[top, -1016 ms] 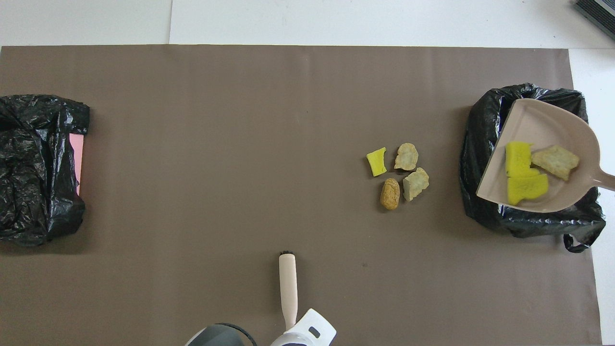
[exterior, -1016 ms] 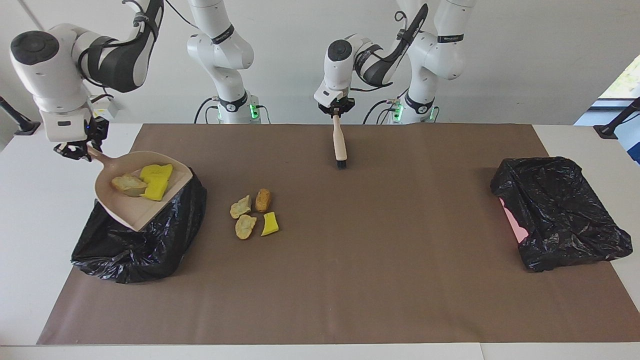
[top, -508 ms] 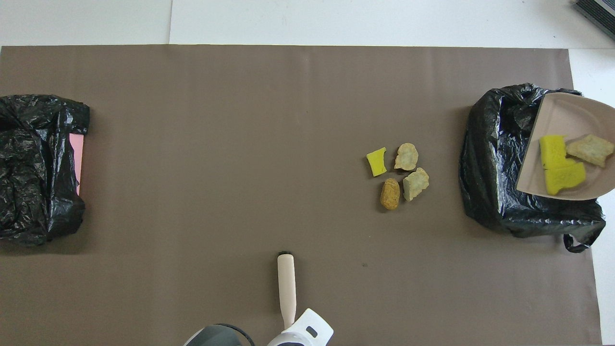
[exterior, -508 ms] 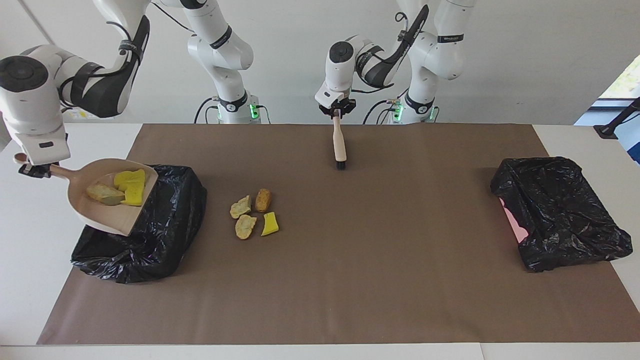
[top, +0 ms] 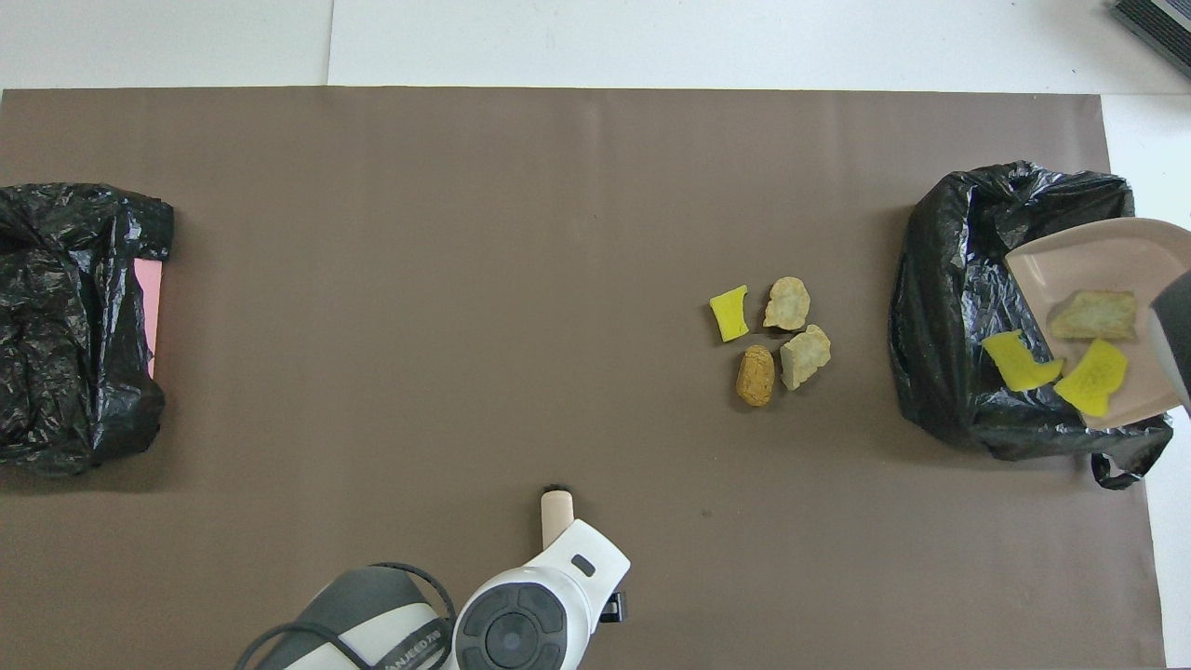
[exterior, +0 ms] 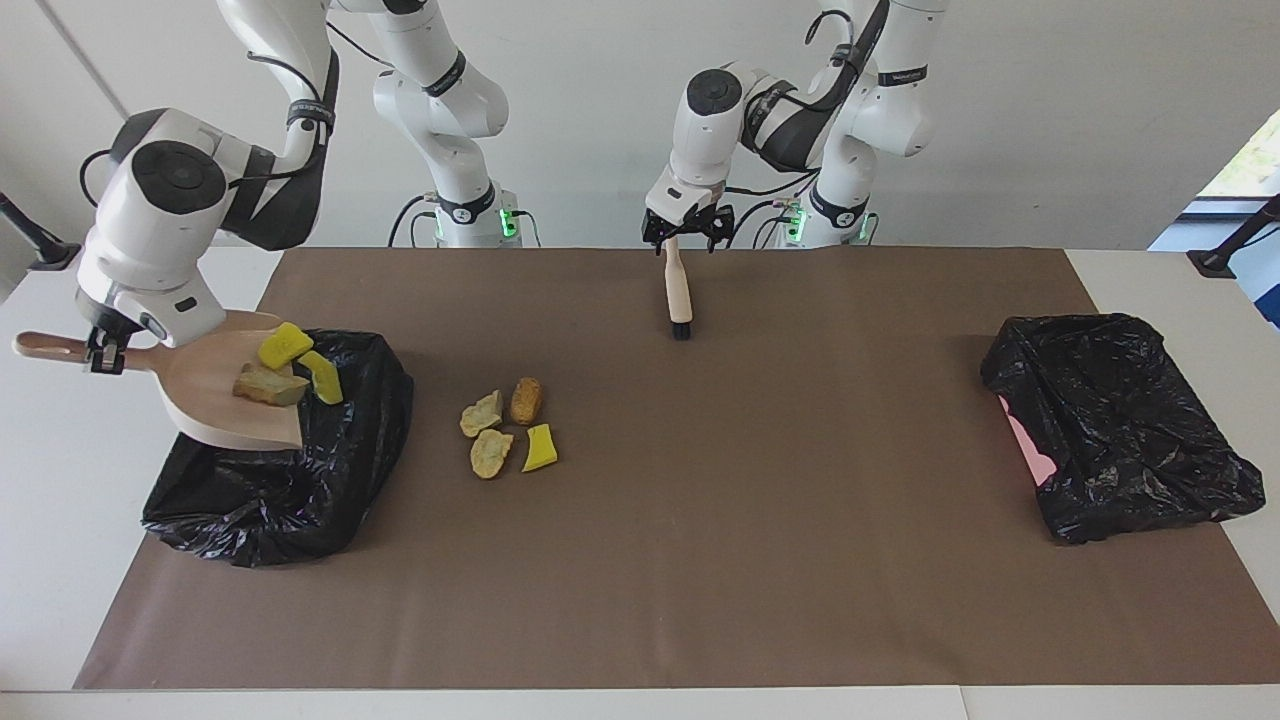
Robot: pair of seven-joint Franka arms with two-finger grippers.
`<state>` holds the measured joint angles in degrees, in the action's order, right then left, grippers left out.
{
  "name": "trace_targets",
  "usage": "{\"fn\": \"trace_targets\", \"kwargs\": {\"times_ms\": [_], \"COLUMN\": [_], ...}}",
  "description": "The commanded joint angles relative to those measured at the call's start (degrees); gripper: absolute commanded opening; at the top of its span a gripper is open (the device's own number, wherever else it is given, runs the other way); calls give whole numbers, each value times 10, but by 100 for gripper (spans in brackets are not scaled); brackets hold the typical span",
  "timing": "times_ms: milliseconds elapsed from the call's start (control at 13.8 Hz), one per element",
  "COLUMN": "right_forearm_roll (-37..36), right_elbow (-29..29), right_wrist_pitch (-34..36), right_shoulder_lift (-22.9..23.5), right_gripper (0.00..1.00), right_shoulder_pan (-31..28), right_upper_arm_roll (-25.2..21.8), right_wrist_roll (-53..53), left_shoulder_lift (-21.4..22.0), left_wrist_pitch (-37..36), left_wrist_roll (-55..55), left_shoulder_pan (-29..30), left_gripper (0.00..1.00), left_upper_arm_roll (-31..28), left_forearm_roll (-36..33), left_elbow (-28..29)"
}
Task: Sweep and dump trash in bin
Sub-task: 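Tip the dustpan over the black bag with the right gripper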
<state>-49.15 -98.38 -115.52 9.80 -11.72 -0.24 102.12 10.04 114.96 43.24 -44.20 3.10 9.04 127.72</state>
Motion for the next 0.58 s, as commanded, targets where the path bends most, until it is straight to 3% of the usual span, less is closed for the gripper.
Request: {"fn": "trace_targets", "kwargs": {"times_ms": [0,363,508], "right_forearm_roll": [-53,-119,-140], "right_elbow": [-32,-31,-31], "right_wrist_pitch": [-30,-5,32], "right_shoulder_lift": [-27,-51,-66], "right_gripper": [0,0,0], "right_shoulder_pan": [-4,18,31], "right_upper_arm_roll": [2,3,3], "right_wrist_roll": [13,-13,-16], "left_shoulder_lift": [-7,-44,-58], "left_wrist_pitch": [-68,-120,-152], "left_wrist_roll": [-119,-263,-317], "left_shoulder_pan": [81,171,223], "left_gripper": [100,100,100], "left_upper_arm_roll": [2,1,1], "left_forearm_roll": [-23,-125,-126], "left_elbow": [-98,-232,-294]}}
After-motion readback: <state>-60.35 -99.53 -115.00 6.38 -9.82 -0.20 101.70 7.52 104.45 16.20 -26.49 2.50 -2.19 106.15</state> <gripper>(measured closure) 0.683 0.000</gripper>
